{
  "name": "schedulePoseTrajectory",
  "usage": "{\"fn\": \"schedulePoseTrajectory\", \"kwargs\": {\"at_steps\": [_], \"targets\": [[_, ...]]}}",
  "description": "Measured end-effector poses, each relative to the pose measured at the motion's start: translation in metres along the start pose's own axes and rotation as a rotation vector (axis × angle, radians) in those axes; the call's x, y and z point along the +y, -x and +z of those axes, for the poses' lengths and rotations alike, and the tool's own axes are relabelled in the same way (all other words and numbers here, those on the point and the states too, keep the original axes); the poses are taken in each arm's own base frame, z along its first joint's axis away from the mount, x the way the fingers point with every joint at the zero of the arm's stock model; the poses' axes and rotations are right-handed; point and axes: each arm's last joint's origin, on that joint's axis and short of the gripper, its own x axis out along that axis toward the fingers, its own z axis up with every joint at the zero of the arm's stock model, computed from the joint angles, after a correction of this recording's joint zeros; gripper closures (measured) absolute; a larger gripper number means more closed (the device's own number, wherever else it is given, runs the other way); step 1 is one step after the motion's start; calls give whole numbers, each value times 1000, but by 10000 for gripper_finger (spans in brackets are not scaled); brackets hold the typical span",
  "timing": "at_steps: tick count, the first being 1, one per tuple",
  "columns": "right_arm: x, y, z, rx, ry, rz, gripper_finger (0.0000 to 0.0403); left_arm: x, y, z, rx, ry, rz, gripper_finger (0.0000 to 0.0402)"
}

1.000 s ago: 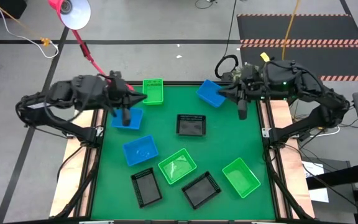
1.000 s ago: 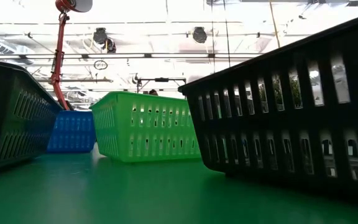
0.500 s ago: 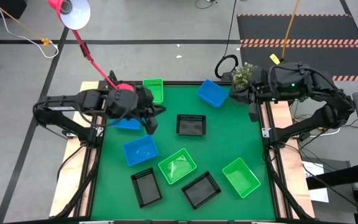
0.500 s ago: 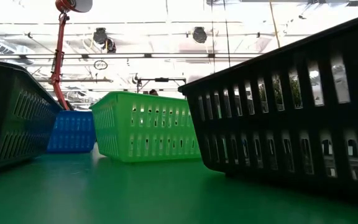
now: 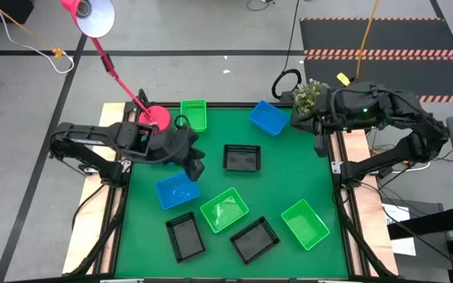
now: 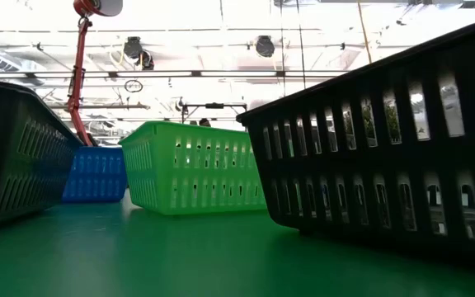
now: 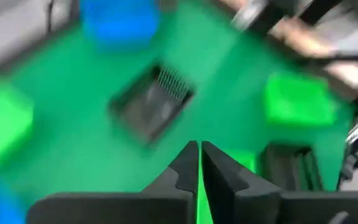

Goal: Stack baskets by color
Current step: Stack the bottom blue bin on the middle left blue bin

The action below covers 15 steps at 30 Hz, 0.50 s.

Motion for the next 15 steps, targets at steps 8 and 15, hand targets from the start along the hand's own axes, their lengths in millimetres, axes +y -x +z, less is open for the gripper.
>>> {"fn": "schedulePoseTrajectory", "kwargs": {"at_steps": [8,15], "targets": [[2,-16,-10,76,-15,43,403,10,4,-35,241,205,251,295],[3,-24,-16,111,-7,46,403,17,-9,-61,379,265,329,252]]}}
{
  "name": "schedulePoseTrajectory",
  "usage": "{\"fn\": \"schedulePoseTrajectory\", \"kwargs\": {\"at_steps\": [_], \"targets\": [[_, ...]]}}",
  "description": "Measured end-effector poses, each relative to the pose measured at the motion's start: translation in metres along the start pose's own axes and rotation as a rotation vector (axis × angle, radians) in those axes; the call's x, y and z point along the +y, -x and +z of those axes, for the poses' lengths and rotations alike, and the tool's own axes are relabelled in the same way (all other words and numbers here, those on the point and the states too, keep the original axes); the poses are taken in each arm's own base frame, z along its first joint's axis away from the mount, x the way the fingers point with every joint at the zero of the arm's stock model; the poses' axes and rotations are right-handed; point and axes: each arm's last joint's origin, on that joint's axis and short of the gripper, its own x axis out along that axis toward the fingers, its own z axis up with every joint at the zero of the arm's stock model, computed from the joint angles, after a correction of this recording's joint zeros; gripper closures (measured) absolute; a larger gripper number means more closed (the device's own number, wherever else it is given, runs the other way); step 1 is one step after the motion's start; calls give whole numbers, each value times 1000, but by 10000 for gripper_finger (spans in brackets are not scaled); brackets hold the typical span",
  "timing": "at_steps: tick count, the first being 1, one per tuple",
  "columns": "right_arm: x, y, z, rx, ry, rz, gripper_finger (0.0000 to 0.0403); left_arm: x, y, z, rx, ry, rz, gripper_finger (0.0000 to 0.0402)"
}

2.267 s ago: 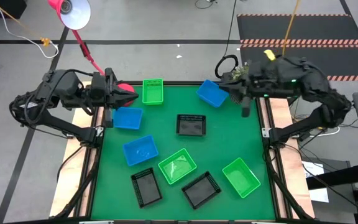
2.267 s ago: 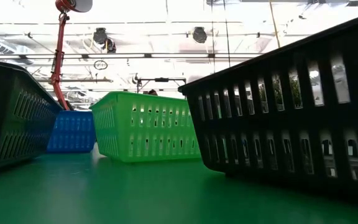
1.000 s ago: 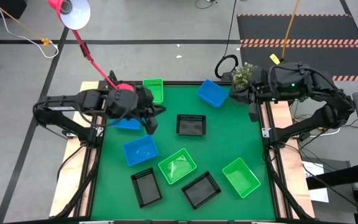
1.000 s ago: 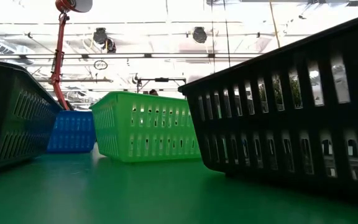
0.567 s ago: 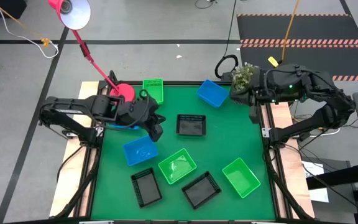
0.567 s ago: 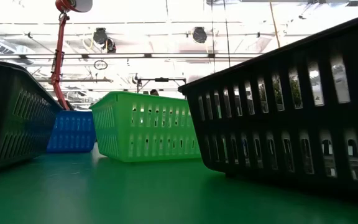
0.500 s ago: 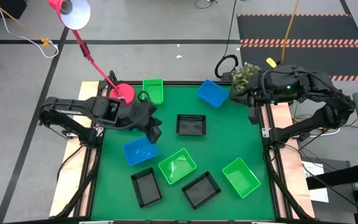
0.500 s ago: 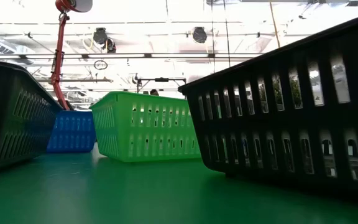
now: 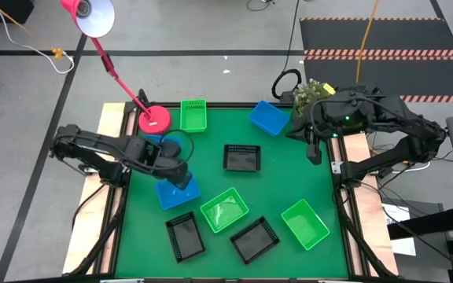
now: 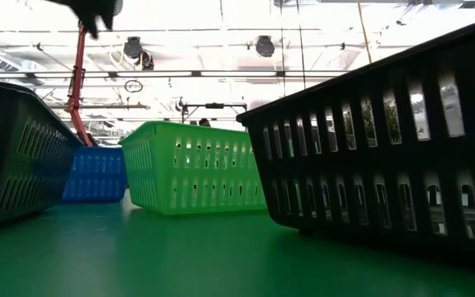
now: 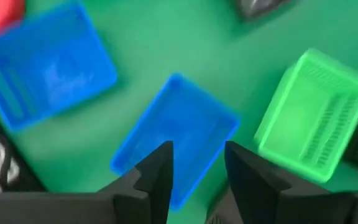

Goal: Stack baskets by color
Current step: Stack the bottom blue bin on the middle left blue bin

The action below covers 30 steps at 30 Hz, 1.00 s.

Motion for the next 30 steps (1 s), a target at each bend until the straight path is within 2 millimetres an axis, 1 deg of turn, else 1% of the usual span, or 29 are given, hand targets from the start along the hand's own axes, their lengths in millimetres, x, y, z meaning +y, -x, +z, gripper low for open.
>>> {"fn": "schedulePoseTrajectory", "kwargs": {"at_steps": [5,9,12,15,20,24,30], "targets": [[0,0,0,1,30,0,403,8,-35,-10,191,102,85,241],[0,0,0,1,67,-1,403,13,-63,-14,298,120,102,219],[0,0,0,1,94,-1,403,19,-79,-15,351,80,115,194],[0,-1,0,1,97,-1,403,24,-93,-15,365,20,113,170],[0,-1,0,1,91,-1,403,35,-106,-10,345,-134,143,144],[0,-1,0,1,72,-3,403,43,-121,-3,330,-256,124,151],[0,-1,0,1,71,-4,403,52,-140,1,344,-341,77,201]]}}
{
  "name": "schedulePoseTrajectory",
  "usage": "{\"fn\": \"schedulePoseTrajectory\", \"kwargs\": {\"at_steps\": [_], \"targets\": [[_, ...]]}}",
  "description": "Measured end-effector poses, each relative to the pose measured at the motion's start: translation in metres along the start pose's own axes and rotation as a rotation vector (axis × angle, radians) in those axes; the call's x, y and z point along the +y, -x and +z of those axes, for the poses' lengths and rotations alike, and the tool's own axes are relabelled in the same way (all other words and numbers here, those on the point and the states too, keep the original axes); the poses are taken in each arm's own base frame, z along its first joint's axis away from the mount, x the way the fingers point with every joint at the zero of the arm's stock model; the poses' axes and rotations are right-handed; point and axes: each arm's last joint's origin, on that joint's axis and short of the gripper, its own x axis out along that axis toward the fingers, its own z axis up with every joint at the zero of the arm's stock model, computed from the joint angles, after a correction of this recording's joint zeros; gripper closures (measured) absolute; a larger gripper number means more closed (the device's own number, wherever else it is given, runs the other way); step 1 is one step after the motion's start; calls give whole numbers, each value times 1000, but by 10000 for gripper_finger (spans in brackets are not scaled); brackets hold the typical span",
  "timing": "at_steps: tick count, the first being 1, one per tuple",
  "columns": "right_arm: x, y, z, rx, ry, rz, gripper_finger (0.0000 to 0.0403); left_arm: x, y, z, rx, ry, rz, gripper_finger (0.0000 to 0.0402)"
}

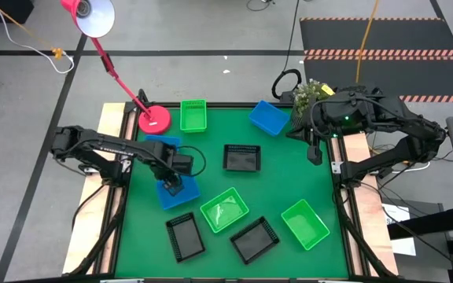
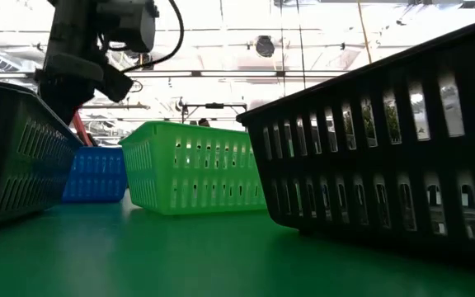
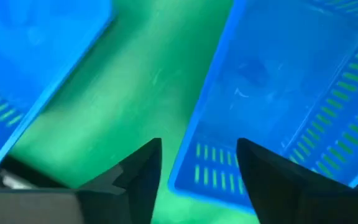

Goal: Stack baskets by color
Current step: Stack the bottom blue bin on the middle left blue bin

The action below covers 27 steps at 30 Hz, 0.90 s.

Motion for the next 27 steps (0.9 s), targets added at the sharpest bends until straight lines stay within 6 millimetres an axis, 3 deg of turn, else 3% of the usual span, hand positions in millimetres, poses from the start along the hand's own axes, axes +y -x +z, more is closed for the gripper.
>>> {"fn": "schedulePoseTrajectory", "kwargs": {"at_steps": [17,22,27], "targets": [[0,0,3,-36,-1,-5,403,2,-21,1,-44,-197,-14,387],[0,0,5,-47,-4,-5,403,1,-18,2,-40,-260,-31,387],[0,0,5,-48,-4,-5,403,-1,9,6,-69,-357,-62,394]]}}
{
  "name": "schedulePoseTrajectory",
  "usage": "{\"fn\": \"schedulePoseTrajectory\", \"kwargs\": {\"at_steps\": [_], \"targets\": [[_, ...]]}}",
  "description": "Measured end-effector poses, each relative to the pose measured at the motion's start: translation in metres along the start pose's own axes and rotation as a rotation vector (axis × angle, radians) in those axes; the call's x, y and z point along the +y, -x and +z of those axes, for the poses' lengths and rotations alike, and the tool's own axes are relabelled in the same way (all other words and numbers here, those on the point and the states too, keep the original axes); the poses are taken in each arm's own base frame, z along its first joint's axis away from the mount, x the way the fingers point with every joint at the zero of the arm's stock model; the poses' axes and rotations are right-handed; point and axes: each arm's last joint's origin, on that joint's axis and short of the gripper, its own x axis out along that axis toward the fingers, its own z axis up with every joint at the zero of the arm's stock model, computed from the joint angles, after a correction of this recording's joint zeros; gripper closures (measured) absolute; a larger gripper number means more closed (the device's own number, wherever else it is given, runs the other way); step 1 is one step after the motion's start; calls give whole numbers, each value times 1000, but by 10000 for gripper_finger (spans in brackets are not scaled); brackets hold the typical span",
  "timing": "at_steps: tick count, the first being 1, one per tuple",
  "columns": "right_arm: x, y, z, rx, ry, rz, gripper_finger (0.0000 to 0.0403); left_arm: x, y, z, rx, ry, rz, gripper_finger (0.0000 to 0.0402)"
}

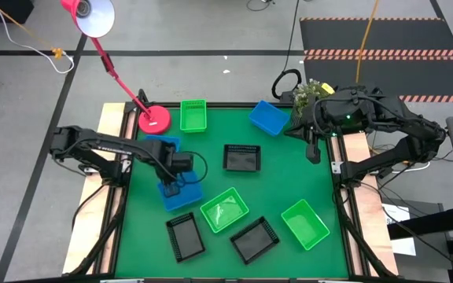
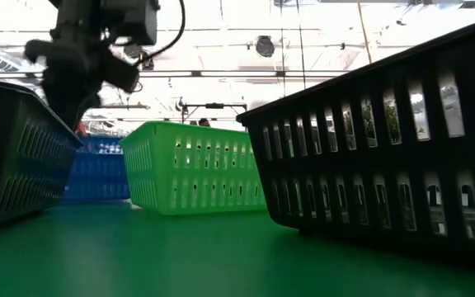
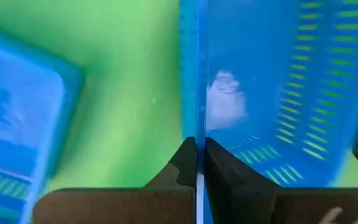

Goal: Stack baskets by color
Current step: Stack the bottom blue bin on the middle left blue bin

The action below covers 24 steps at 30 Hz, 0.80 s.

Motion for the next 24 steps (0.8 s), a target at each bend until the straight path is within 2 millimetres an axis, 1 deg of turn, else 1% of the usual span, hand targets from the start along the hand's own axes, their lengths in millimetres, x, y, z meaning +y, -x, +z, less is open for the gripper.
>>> {"fn": "schedulePoseTrajectory", "kwargs": {"at_steps": [6,10,14,16,18,21,24], "targets": [[-1,0,1,-8,-32,-49,403,7,49,6,-7,-171,3,394],[-2,0,1,-10,-35,-52,403,19,83,7,-2,-298,20,395],[-2,0,1,-10,-57,-52,403,33,112,5,0,-441,41,395],[-1,0,1,-10,-73,-52,403,43,123,5,-12,-498,56,395],[-1,0,1,-11,-91,-51,403,52,129,7,-35,-545,68,395],[-1,0,1,-11,-115,-49,403,67,135,7,-50,-583,87,396],[-1,0,1,-11,-131,-48,403,85,136,6,-39,-596,118,396]]}}
